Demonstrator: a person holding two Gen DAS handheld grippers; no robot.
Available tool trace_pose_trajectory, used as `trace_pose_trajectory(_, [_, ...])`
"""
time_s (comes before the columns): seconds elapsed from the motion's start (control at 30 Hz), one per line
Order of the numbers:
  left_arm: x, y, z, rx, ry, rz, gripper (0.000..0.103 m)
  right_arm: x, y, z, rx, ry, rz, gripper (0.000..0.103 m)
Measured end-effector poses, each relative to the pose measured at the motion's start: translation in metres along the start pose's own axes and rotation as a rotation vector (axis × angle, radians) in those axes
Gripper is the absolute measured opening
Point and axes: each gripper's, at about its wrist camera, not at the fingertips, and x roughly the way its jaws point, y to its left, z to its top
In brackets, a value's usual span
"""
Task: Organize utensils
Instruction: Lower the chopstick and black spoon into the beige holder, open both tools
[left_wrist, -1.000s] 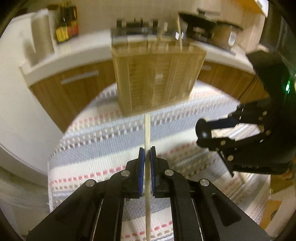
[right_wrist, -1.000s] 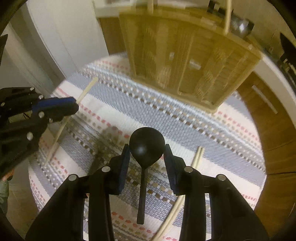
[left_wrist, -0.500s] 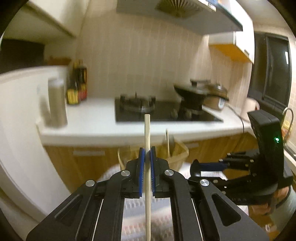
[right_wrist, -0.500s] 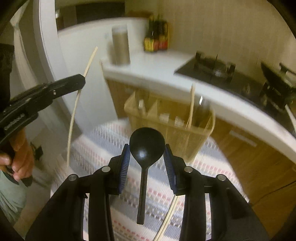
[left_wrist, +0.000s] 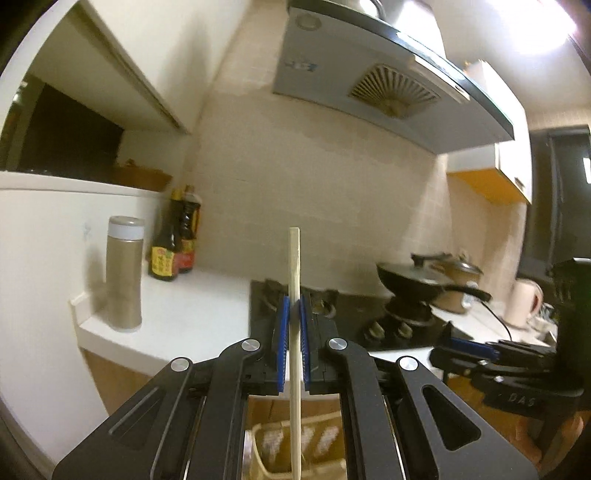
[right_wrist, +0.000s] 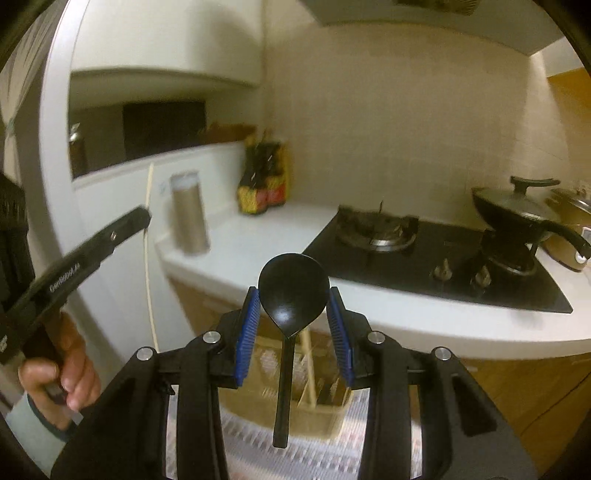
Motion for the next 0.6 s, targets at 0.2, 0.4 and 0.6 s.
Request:
trace_pose_trajectory(0.2, [0.03, 0.007, -0.013, -0.004, -0.016, 0.024, 0.004, 0.022, -0.014, -0.006, 0.014, -0.1, -0.071, 0.034])
trace_pose_trajectory(0.4, [0.05, 0.008, -0.037, 0.018, -0.007, 0.015, 0.004, 0.048, -0.025, -0.02, 0.026, -0.115, -0.084, 0.034])
trace_pose_trajectory(0.6, [0.058, 0.017, -0.051, 0.003, 0.005, 0.009, 0.004, 0.062, -0.028, -0.037, 0.021, -0.121, -0.098, 0.034])
